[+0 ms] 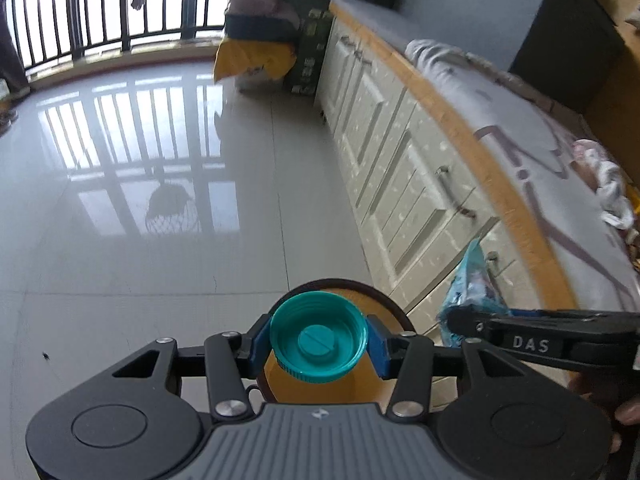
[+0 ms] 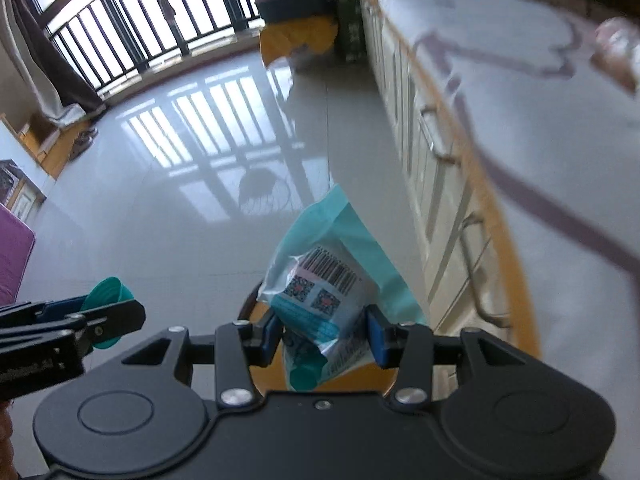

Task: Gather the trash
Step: 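Open the right tool over the bin while the left tool releases the teal cap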

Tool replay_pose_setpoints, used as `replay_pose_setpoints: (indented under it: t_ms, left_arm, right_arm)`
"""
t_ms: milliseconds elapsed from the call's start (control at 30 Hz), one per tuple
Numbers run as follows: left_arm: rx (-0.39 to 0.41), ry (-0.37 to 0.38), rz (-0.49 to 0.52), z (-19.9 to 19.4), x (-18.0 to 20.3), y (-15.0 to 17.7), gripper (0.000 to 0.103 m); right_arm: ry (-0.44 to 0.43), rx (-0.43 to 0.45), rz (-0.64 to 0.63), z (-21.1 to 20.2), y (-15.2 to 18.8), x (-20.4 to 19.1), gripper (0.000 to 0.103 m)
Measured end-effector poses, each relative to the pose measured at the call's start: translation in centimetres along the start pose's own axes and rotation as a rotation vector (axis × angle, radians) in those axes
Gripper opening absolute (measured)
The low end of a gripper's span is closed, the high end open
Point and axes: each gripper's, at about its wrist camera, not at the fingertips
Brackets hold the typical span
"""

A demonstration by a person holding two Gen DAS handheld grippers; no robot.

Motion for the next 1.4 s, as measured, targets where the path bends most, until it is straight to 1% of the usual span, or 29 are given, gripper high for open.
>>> replay_pose_setpoints:
  t_ms: [267,367,533,733,767,867,967,1033,1133,1200,1233,1267,1300,1400]
  left_arm:
    - [-0.059,0.005,-0.04,6.4,-0.4,1.5,0.05]
    - [-0.081,0.012,-0.042,8.8,-0.6,2.1,0.05]
    - [-0.11,0.012,-0.035,12.3,-0.9,3.6,0.05]
    - [-0.153,0.014,0.021,15.9,-0.7,6.1,0.05]
    - [-0.163,0.016,0.031,16.5,-0.6,6.6,0.05]
    - [-0.189,0.02,0.048,17.7,-0.6,8.0,0.05]
    - [-0.219,0.023,0.041,18.5,-0.8,9.2,0.05]
    - [-0.23,0.029,0.037,18.7,-0.9,9.8,0.05]
    - [-0.237,0.04,0.041,19.0,-0.8,10.6,0.05]
    - [-0.238,0.053,0.043,19.1,-0.6,10.8,0.05]
    - [-0.24,0.057,0.042,19.1,-0.5,10.9,0.05]
    - [-0.241,0.06,0.04,19.1,-0.5,11.1,0.05]
    - [-0.243,0.062,0.038,19.0,-0.4,11.2,0.05]
    - [-0.249,0.066,0.039,19.0,-0.3,11.5,0.05]
  right_arm:
    - [-0.002,-0.124,0.06,7.1,1.5,1.6,0.045]
    - [-0.028,-0.152,0.093,8.9,1.9,2.5,0.045]
    - [-0.028,-0.184,0.119,11.8,2.1,3.1,0.046]
    - [-0.001,-0.23,0.113,15.0,2.9,3.7,0.046]
    - [0.006,-0.24,0.103,15.6,3.1,3.6,0.046]
    - [-0.009,-0.254,0.049,16.6,3.7,3.2,0.046]
    - [-0.011,-0.258,-0.003,17.4,4.0,2.9,0.047]
    - [-0.012,-0.261,-0.002,17.8,4.0,3.0,0.047]
    - [-0.028,-0.243,-0.007,17.8,3.9,3.0,0.049]
    - [-0.047,-0.223,-0.01,17.6,4.0,2.9,0.054]
    - [-0.052,-0.22,-0.01,17.6,4.0,2.8,0.059]
    - [-0.051,-0.216,-0.01,17.5,4.0,2.8,0.068]
    - [-0.047,-0.212,-0.014,17.4,3.9,2.9,0.072]
    - [-0.046,-0.206,-0.012,17.4,3.8,3.0,0.077]
Point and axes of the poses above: each gripper's, at about its wrist camera, not at the fingertips, and z roughly the way its jaws point, x to its right, y to its underside, and after that the axes turned 8 degrees about x, right-handed
